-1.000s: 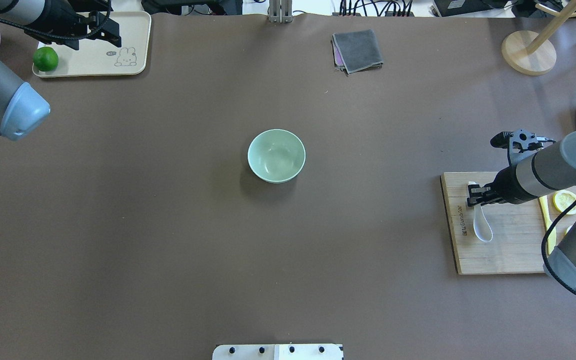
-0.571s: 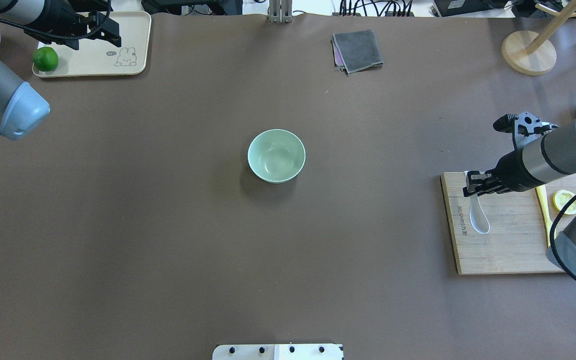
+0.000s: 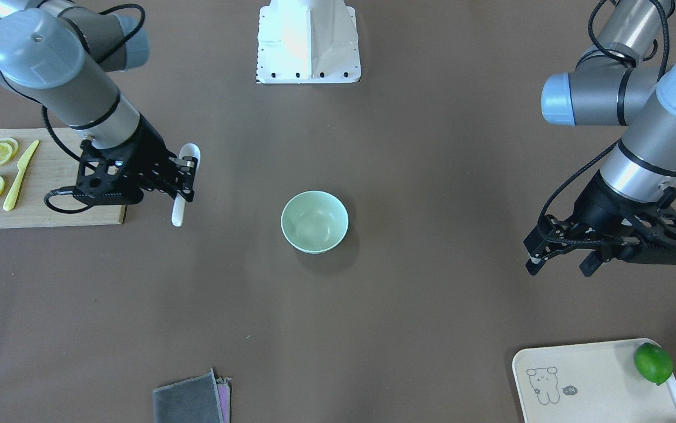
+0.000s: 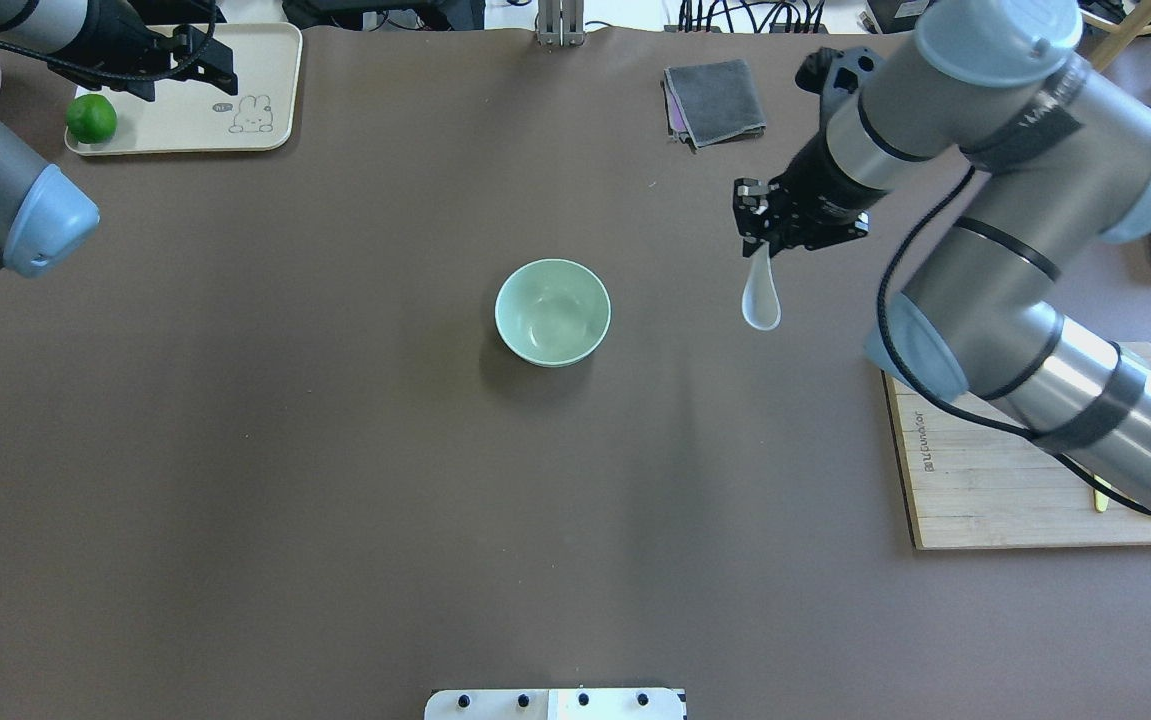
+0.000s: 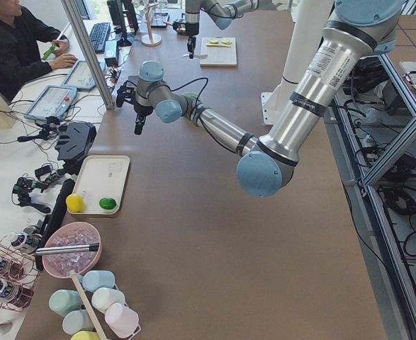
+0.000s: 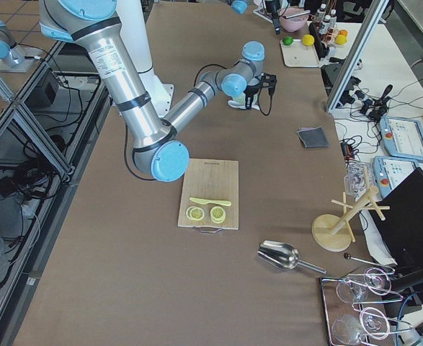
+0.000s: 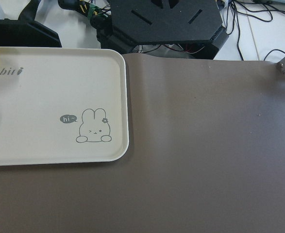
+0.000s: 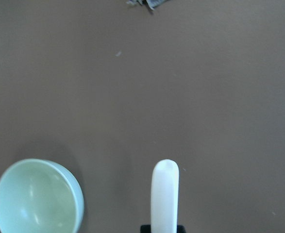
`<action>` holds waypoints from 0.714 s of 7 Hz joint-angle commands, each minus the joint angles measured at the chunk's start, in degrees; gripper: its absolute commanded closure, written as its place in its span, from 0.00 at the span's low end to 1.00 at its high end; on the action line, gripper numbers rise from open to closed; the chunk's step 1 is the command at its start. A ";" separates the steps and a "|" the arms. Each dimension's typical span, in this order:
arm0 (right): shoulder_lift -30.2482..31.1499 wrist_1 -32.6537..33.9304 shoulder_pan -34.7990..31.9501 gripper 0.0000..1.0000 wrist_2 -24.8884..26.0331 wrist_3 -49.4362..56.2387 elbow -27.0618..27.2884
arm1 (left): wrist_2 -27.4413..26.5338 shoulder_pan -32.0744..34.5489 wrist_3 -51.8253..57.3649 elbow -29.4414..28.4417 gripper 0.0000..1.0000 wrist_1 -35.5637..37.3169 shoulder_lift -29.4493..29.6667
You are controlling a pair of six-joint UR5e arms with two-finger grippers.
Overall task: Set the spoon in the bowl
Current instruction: 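Lift the white spoon and carry it over the pale green bowl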
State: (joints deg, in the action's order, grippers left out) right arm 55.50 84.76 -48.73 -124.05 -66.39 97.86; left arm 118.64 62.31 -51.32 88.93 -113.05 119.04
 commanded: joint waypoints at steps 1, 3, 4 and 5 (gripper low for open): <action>-13.88 -2.64 0.82 1.00 5.01 -2.33 -15.27 | 0.01 0.27 -0.01 -1.13 0.02 -0.68 0.05; -16.64 -13.97 6.78 1.00 17.82 -6.73 -22.85 | 0.10 0.44 -0.10 -2.36 0.02 -0.68 0.14; -19.18 -14.09 8.89 1.00 19.96 -7.52 -25.15 | 0.18 1.23 -0.10 -2.97 0.02 -0.68 0.23; -19.64 -14.18 11.35 1.00 23.20 -8.49 -25.09 | 0.19 1.67 -0.10 -3.41 0.02 -0.59 0.32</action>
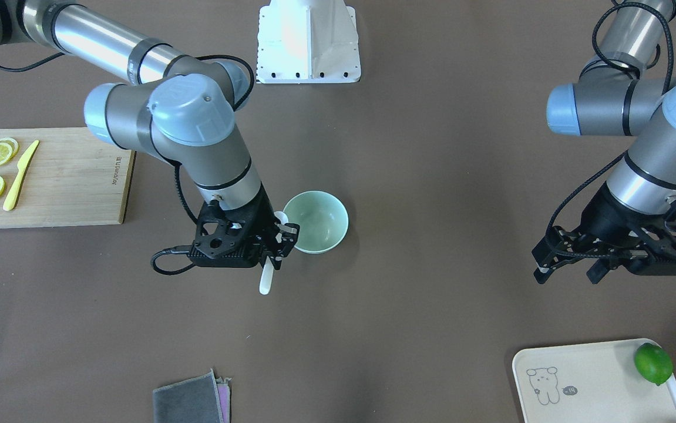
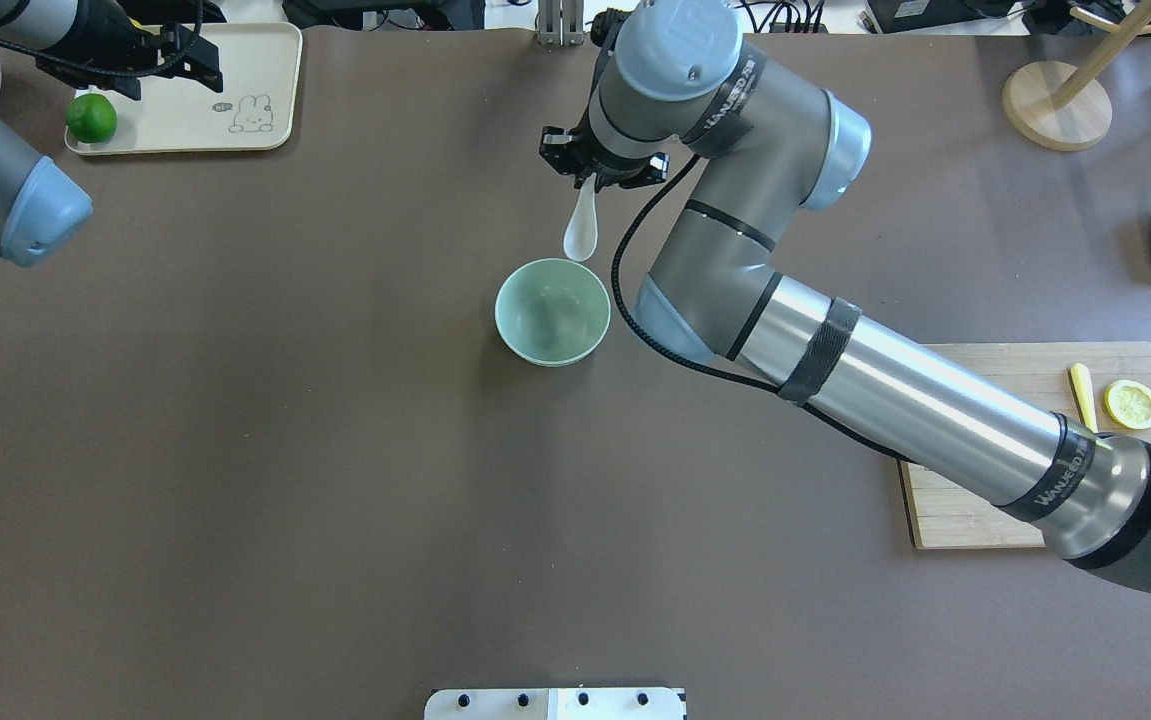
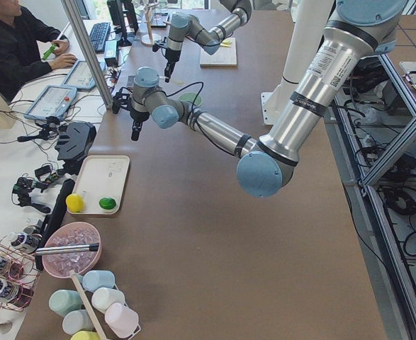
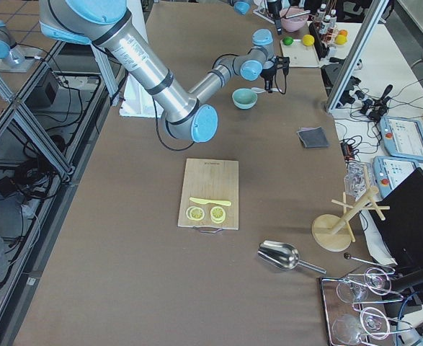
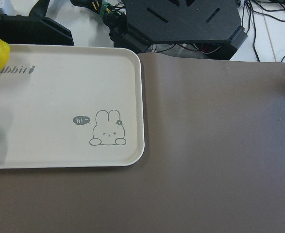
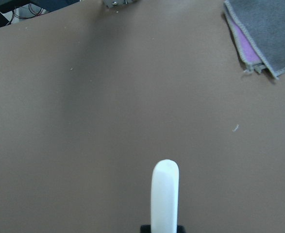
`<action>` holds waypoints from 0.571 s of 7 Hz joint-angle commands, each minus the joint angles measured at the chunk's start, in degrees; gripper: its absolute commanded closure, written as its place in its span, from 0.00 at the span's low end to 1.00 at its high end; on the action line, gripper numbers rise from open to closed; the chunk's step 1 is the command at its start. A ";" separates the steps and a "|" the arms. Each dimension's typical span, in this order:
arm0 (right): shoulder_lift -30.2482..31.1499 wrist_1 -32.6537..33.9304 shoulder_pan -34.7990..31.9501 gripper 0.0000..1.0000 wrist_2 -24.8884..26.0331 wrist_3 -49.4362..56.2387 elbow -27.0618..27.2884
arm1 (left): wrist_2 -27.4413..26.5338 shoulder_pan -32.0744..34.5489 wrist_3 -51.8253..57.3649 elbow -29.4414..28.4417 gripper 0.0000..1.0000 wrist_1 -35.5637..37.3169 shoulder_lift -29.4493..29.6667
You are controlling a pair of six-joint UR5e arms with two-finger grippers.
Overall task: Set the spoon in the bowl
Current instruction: 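Lift the white spoon and carry it over the pale green bowl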
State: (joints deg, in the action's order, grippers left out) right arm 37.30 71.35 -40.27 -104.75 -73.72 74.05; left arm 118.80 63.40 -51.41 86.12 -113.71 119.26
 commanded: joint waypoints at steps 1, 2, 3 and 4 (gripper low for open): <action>-1.44 -0.77 4.31 1.00 5.68 -1.08 -1.27 | 0.64 1.37 -0.01 -1.30 0.02 0.07 0.19; -1.01 -3.04 5.37 1.00 8.66 -0.64 -1.45 | 3.00 2.94 0.08 -1.83 0.02 0.07 0.19; -0.48 -3.93 6.07 1.00 10.08 -0.55 -1.45 | 4.85 4.17 0.17 -2.53 0.02 0.07 0.19; -0.21 -3.94 6.34 1.00 10.53 -0.46 -1.28 | 4.95 4.19 0.17 -3.06 0.02 0.07 0.27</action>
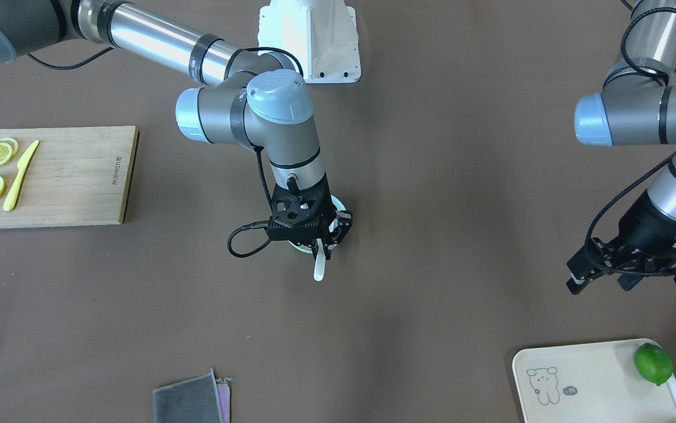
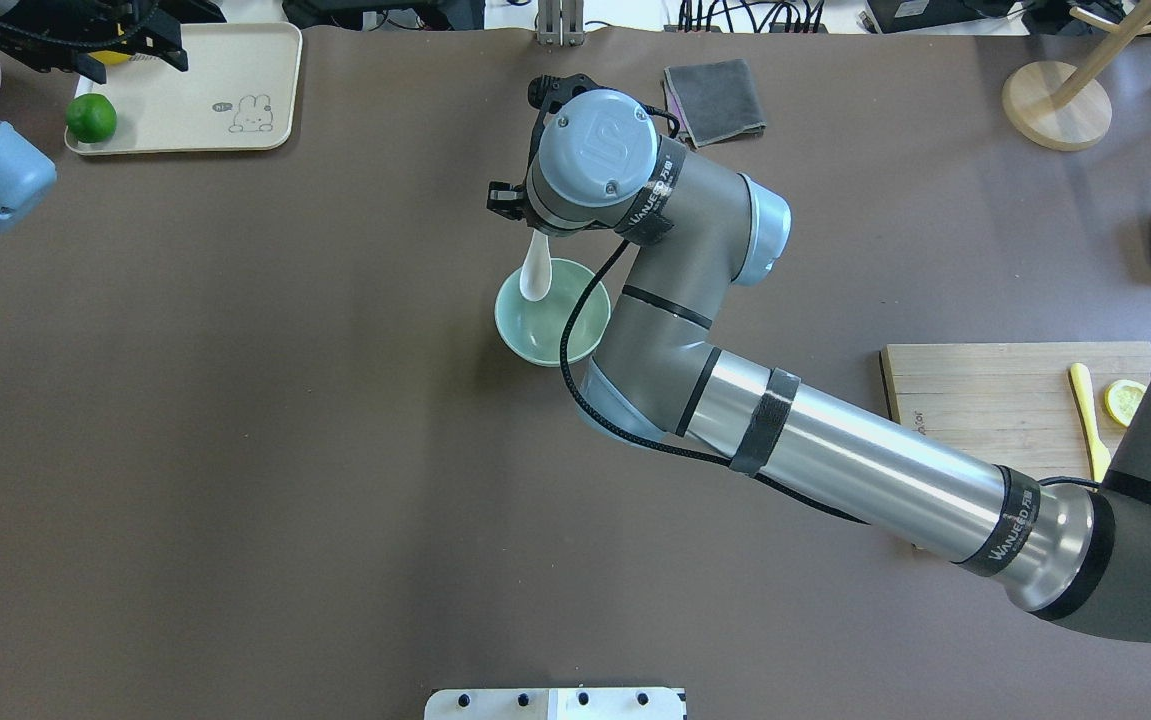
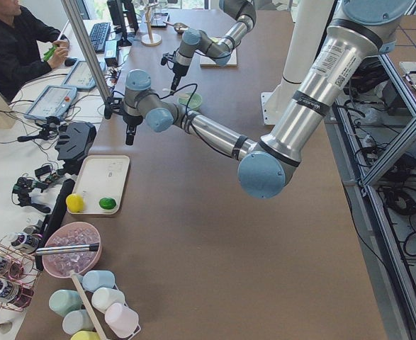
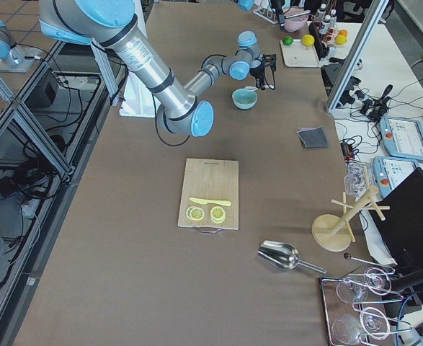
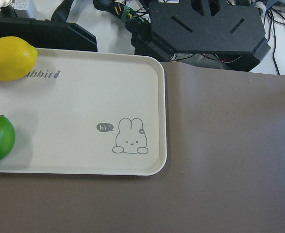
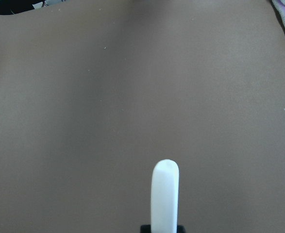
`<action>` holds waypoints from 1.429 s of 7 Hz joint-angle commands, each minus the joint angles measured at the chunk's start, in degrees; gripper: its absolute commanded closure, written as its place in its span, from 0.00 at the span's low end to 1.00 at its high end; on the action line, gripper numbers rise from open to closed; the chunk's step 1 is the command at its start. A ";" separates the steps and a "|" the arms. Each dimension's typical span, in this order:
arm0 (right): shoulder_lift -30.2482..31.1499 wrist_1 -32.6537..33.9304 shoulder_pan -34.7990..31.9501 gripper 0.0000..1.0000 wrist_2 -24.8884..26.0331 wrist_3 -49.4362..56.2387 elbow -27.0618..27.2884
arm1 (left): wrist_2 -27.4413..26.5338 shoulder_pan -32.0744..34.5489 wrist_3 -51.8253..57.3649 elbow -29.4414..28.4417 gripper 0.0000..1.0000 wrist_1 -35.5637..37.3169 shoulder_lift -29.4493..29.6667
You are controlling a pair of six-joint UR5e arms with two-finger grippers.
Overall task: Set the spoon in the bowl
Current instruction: 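Lift the white spoon and carry it over the pale green bowl, then lower the spoon into the bowl and open the right gripper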
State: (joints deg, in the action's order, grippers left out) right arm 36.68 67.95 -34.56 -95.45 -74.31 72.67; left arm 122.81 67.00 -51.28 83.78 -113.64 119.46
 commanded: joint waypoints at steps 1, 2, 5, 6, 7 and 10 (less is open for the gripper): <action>1.28 -0.63 1.07 1.00 1.23 0.31 0.46 | 1.02 0.85 -0.05 -0.81 0.02 0.00 0.33; 2.15 -0.72 1.59 1.00 1.32 0.75 0.72 | 1.29 0.86 -0.05 -0.90 0.02 0.00 0.42; 3.04 -3.61 2.39 0.00 1.23 -0.04 1.16 | 1.29 1.21 0.04 -2.92 0.02 0.27 2.79; 3.04 -3.27 1.61 0.00 0.79 0.05 2.29 | 1.29 1.21 0.04 -2.92 0.02 0.26 2.88; 2.87 -2.83 0.21 0.00 0.18 0.66 3.26 | 1.29 1.29 0.04 -3.10 0.02 0.35 3.75; 12.91 -3.17 -8.81 0.00 -1.31 20.57 9.29 | 0.85 5.05 16.40 -3.19 0.02 0.17 3.42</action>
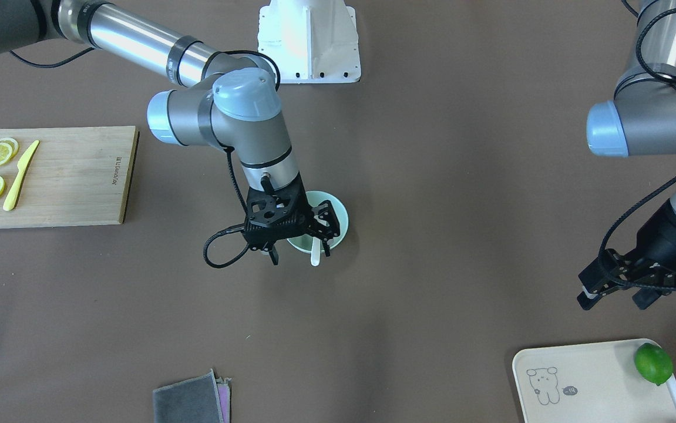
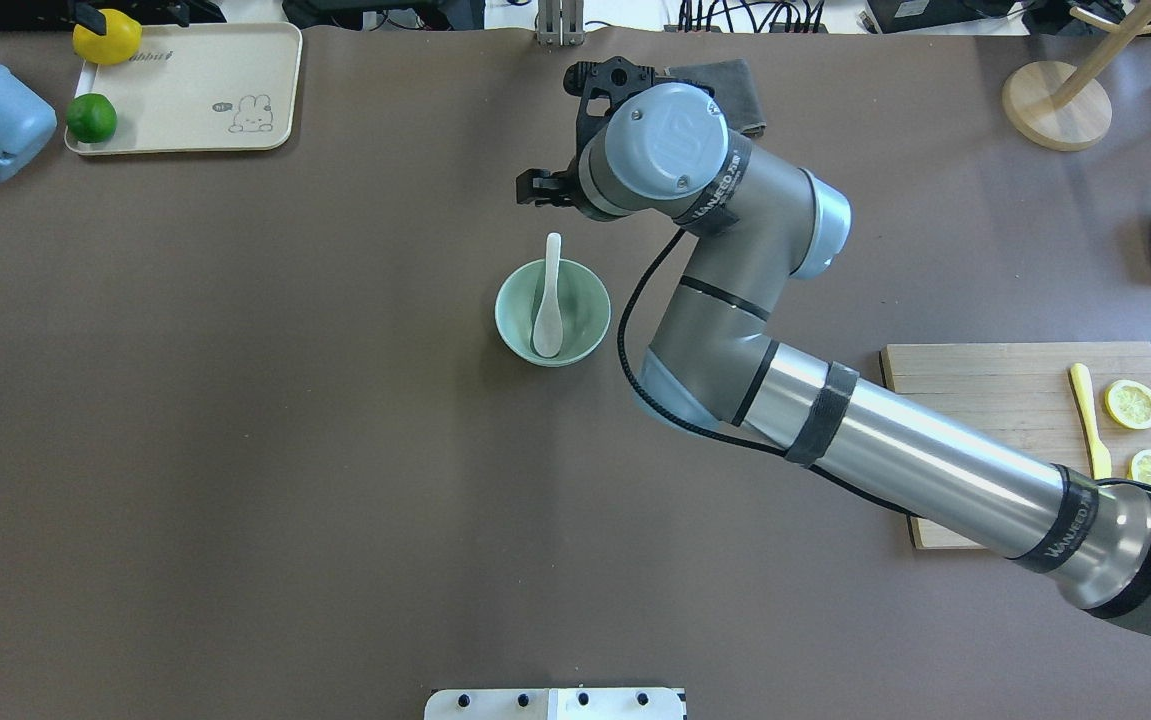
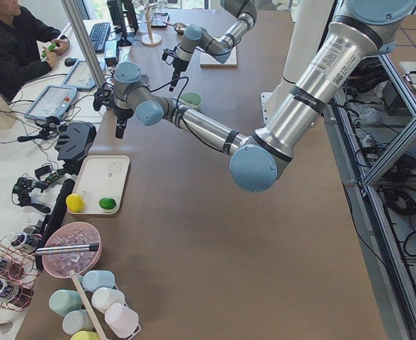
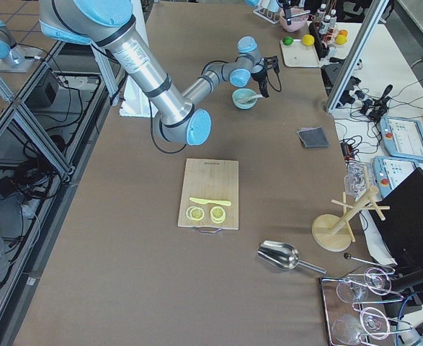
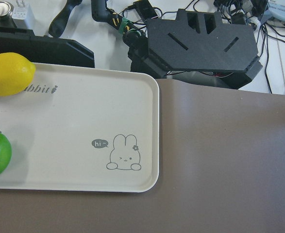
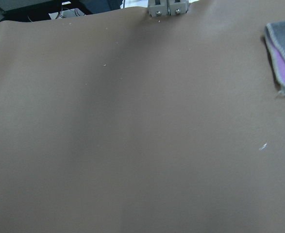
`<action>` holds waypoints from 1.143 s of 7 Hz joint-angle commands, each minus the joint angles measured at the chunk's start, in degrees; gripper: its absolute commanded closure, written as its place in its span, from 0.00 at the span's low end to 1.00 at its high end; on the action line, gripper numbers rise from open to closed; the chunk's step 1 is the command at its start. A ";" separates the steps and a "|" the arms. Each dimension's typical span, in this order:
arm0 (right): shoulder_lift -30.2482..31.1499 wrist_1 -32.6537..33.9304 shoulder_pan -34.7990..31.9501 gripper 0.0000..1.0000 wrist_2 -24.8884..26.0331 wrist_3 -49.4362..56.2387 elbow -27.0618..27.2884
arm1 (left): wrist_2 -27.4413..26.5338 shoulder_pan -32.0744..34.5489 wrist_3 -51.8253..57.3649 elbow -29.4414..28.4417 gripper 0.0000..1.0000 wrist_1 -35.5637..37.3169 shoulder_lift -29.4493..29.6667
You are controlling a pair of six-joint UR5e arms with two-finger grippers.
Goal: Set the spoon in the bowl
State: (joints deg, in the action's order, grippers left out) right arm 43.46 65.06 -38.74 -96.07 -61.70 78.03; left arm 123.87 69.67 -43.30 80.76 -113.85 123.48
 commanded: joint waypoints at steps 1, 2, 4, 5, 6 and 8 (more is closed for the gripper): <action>12.20 -0.20 -9.29 0.00 -5.39 7.83 7.63 | 0.14 4.83 8.50 -0.26 0.02 0.47 -1.39; 16.35 -0.46 -12.64 0.00 -8.22 8.35 9.58 | 0.15 5.21 8.41 -0.08 0.02 -0.31 -2.09; 19.54 -2.64 -15.20 0.00 -8.68 9.23 9.42 | 0.23 5.64 9.64 -0.26 0.02 0.20 -3.94; 20.08 -0.92 -20.88 0.00 -20.26 9.75 10.38 | 0.15 6.08 11.99 -0.08 0.02 1.77 -4.12; 22.78 5.63 -27.37 0.00 -26.47 10.72 13.09 | 1.71 6.70 15.84 1.75 0.02 8.05 -5.60; 27.38 25.70 -31.81 0.00 -27.15 29.96 22.91 | 1.91 11.60 27.68 6.66 0.02 18.70 -8.32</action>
State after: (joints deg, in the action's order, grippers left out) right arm 69.07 78.39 -67.20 -122.05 -42.37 95.43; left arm 125.57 78.55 -22.13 84.72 -101.02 116.96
